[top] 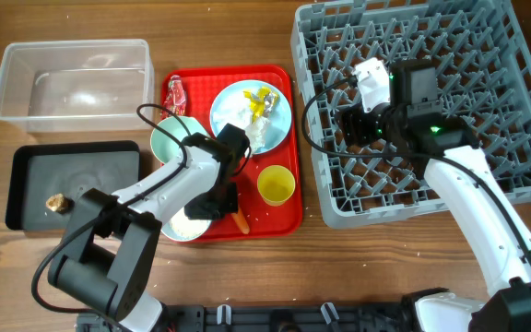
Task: Sort waste into correct bins and load items into the dishwasher rack
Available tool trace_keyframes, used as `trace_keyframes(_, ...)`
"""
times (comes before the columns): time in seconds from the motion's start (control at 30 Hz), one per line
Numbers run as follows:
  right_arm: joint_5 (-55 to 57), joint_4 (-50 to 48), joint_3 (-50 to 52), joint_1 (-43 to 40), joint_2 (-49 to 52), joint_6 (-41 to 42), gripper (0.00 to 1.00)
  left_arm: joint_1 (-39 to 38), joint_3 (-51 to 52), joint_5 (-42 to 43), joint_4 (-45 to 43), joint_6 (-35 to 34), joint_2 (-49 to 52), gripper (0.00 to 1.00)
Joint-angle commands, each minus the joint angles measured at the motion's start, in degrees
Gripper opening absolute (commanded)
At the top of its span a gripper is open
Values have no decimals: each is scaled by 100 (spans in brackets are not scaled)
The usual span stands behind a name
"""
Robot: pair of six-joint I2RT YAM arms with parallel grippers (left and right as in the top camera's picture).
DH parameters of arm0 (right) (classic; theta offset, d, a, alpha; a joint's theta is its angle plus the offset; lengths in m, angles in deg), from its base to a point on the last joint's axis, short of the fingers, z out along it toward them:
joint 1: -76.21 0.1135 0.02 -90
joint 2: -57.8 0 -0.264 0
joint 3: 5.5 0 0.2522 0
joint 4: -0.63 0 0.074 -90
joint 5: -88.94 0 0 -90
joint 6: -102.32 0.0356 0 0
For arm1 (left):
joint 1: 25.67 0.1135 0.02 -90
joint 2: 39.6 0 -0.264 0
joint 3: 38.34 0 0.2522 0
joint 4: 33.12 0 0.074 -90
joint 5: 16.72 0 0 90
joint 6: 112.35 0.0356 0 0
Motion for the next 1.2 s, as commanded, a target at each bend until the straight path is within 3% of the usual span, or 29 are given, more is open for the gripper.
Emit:
trace_keyframes(0.0, -28, -42, -83, 2, 42, -4, 76, 50, -105, 116, 26, -55, 94, 4)
trace_keyframes(0.07, -28, -42, -83, 2, 42, -4, 76, 61, -105, 116, 26, -55, 94, 5)
trace_keyframes(0.1, -28, -42, -83, 2, 42, -2, 76, 59, -103, 116, 22, -55, 94, 27)
trace_keyframes(0.13, -28, -42, -83, 2, 42, -4, 76, 59, -103, 114, 22, -57, 94, 29)
trace_keyframes(0.2, -28, -50, -83, 2, 44, -2, 76, 59, -105, 118, 20, -57, 94, 12)
trace_keyframes(0.23, -31, -57, -83, 2, 44, -2, 77, 59, -109, 118, 28, -59, 94, 10)
trace_keyframes(0.5, -31, -52, -83, 2, 44, 0, 76, 59, -214, 118, -55, -57, 94, 4)
trace_keyframes(0.8, -28, -55, -83, 2, 44, 0, 77, 544, -1921, 144, 1320, -31, -446, 4)
trace_keyframes(0.93, -28, -59, -83, 2, 44, -2, 77, 1434, -1937, 671, 1353, 474, -1290, 4)
trace_keyframes(1.03, -28, -59, -83, 2, 44, -2, 77, 2575, -1934, 1099, 1351, 1126, -1637, 4)
trace_keyframes(1.17, -28, -57, -83, 2, 44, 0, 77, 4542, -1858, 2806, 1215, 2546, -1613, 4)
